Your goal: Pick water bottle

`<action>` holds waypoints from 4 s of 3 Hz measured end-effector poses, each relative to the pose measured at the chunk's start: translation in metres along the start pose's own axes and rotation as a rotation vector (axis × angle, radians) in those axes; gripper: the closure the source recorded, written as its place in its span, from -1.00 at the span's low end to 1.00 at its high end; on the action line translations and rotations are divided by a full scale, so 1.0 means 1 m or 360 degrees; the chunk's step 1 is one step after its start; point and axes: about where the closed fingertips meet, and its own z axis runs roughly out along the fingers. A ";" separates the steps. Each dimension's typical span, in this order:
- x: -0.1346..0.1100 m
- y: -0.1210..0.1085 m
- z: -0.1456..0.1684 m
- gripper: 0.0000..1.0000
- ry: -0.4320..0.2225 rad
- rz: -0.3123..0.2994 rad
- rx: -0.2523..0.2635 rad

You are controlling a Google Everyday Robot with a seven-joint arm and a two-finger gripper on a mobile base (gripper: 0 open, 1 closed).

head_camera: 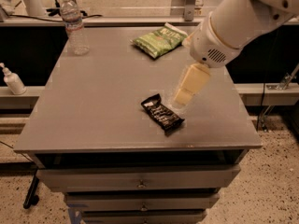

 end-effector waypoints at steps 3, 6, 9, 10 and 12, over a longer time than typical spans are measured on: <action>-0.060 -0.028 0.040 -1.00 -0.0315 0.0091 0.0095; -0.108 -0.119 0.115 -1.00 -0.0897 0.0369 0.0262; -0.173 -0.193 0.189 -1.00 -0.1152 0.0482 0.0310; -0.205 -0.209 0.204 -1.00 -0.1218 0.0465 0.0290; -0.277 -0.208 0.213 -1.00 -0.1290 0.0343 0.0202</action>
Offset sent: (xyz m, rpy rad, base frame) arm 0.0257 0.0474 0.0023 0.1114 -0.0271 0.0012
